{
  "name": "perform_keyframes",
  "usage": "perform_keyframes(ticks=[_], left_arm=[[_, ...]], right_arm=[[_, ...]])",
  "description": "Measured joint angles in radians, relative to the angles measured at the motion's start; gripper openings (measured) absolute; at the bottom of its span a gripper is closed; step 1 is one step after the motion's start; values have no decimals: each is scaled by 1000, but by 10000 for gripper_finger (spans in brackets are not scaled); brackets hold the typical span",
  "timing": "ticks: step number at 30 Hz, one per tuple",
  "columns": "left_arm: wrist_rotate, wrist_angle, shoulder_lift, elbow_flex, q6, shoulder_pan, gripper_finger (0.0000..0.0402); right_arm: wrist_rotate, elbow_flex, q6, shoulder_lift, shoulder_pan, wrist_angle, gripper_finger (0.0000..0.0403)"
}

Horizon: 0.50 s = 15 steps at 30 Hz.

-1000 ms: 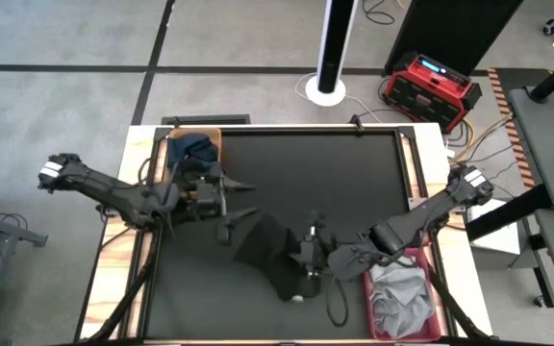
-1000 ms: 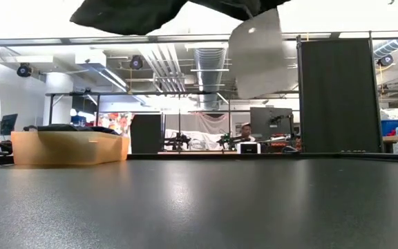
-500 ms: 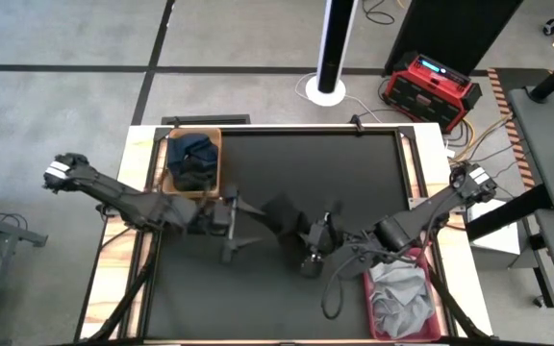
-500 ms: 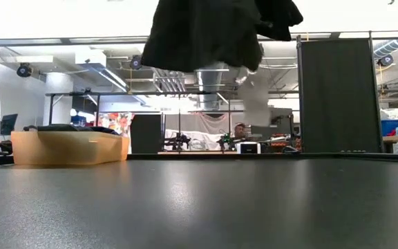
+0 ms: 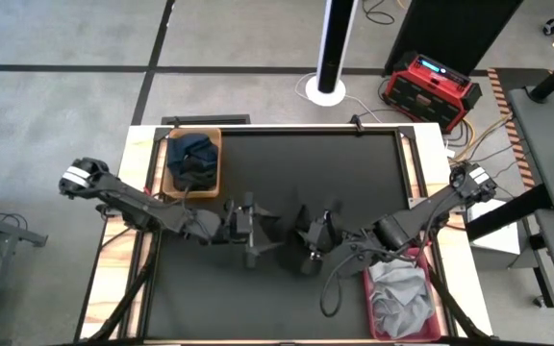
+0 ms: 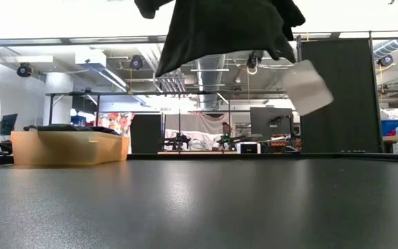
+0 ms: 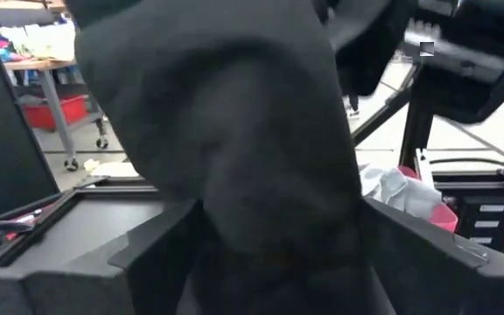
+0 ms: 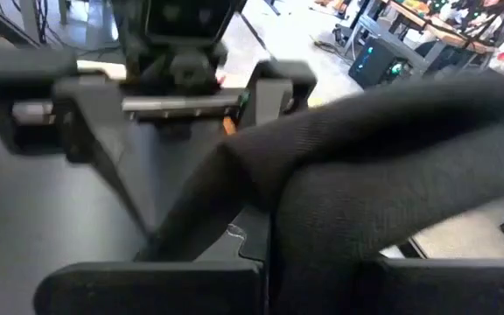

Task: Sort towels by color in basket
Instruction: Put the black towel into the orange bin

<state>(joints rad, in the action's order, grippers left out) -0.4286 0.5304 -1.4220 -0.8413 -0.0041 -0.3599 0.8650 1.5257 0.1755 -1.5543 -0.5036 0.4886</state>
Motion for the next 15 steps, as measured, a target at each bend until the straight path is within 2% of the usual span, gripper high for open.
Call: perform_keyframes(ticks=[5, 9, 12, 15], left_arm=[[1, 39, -54, -16, 15, 1, 296], [4, 34, -83, -37, 55, 2, 269], [55, 35, -89, -49, 78, 2, 216], [103, 29, -87, -55, 83, 2, 124]], right_arm=[[0, 0, -3, 0, 3, -12, 9], [-6, 0, -15, 0, 3, -36, 9], [-8, 0, -16, 0, 12, -30, 9], [-4, 0, -4, -1, 26, -2, 9]])
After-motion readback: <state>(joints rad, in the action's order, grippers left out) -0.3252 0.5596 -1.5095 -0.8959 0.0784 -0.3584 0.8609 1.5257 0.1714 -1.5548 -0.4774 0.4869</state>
